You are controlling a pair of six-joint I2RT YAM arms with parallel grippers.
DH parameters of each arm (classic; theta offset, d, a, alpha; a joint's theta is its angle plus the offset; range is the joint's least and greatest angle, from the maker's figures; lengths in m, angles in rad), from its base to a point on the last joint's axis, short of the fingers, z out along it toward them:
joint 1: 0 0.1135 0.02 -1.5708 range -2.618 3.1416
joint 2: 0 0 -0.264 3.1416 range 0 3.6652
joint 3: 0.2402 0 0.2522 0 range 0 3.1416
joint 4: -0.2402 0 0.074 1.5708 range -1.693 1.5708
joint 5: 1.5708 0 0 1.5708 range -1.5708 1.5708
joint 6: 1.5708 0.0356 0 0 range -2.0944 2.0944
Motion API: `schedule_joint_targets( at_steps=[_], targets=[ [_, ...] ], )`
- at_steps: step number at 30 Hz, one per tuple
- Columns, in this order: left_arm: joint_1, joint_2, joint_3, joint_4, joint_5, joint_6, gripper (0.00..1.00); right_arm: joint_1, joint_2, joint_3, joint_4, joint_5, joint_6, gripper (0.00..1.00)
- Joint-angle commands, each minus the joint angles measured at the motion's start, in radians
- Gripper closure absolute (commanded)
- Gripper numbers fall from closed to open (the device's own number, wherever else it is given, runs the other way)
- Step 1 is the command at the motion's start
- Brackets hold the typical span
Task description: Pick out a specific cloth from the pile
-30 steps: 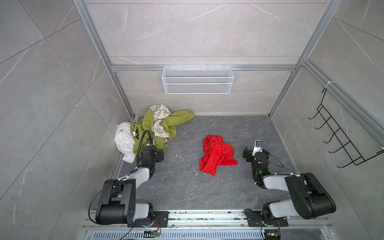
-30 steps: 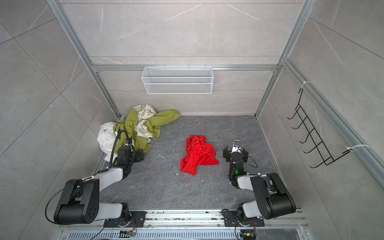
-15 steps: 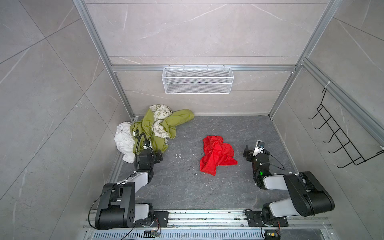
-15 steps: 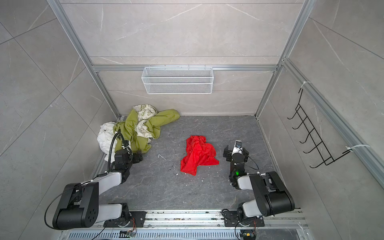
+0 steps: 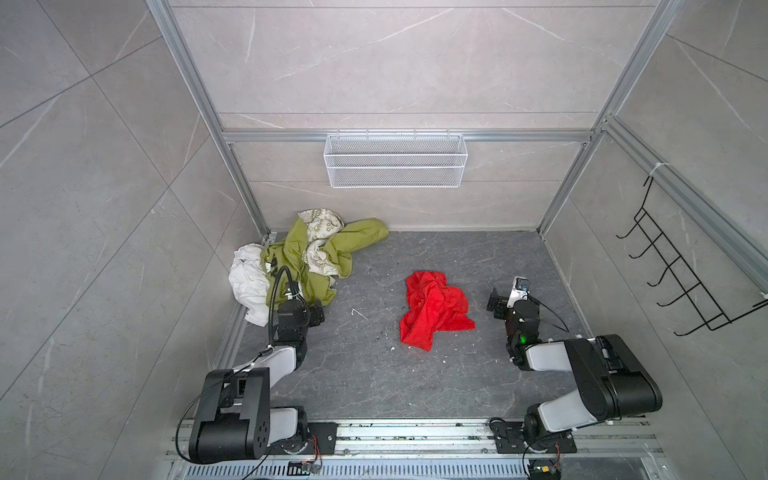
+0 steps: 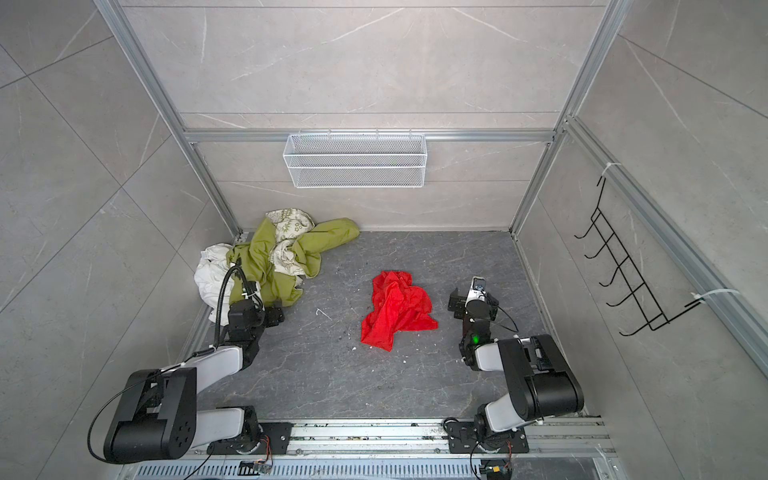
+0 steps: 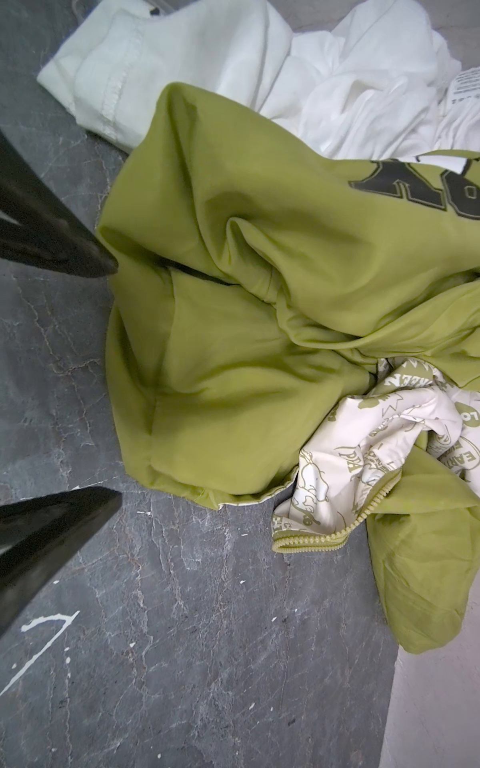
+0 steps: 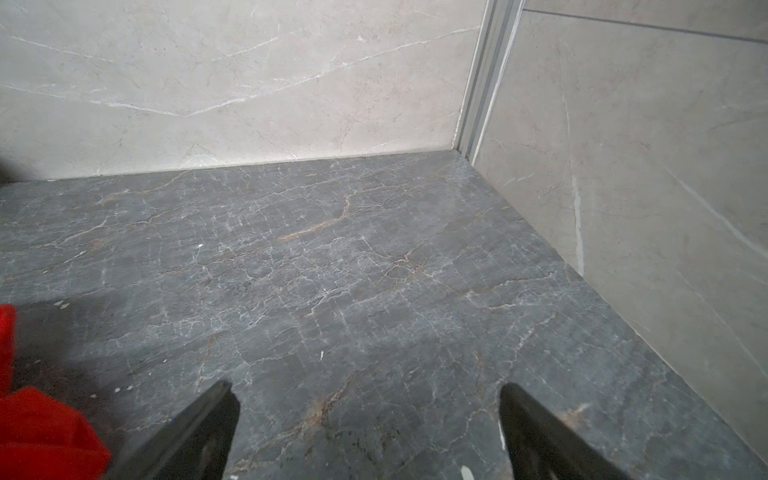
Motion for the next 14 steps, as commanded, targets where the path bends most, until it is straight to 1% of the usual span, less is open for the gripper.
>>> schedule_joint_targets(
  at_steps=[1, 4, 6, 7, 8, 10, 14],
  targets=[
    [0.009, 0.029, -0.022, 0.182, -0.022, 0.084, 0.12, 0.001, 0.006, 0.009, -0.023, -0.016, 0.013, 0.00],
    [0.018, 0.121, -0.045, 0.307, -0.023, 0.082, 0.12, 0.001, 0.008, 0.013, -0.028, -0.017, 0.013, 0.00],
    [0.023, 0.193, -0.085, 0.458, -0.054, 0.063, 0.08, 0.001, 0.015, 0.031, -0.055, -0.036, 0.010, 0.00],
    [0.026, 0.195, -0.061, 0.407, -0.047, 0.069, 0.08, -0.002, 0.016, 0.039, -0.068, -0.095, -0.004, 0.00],
    [0.027, 0.183, -0.030, 0.328, -0.046, 0.066, 0.08, -0.003, 0.017, 0.043, -0.080, -0.112, -0.008, 0.00],
    [0.030, 0.192, -0.041, 0.371, -0.040, 0.066, 0.06, -0.007, 0.016, 0.043, -0.079, -0.118, -0.006, 0.00],
    [0.040, 0.189, -0.030, 0.339, -0.043, 0.053, 0.02, -0.015, 0.010, 0.032, -0.067, -0.129, -0.002, 0.00]
  ],
)
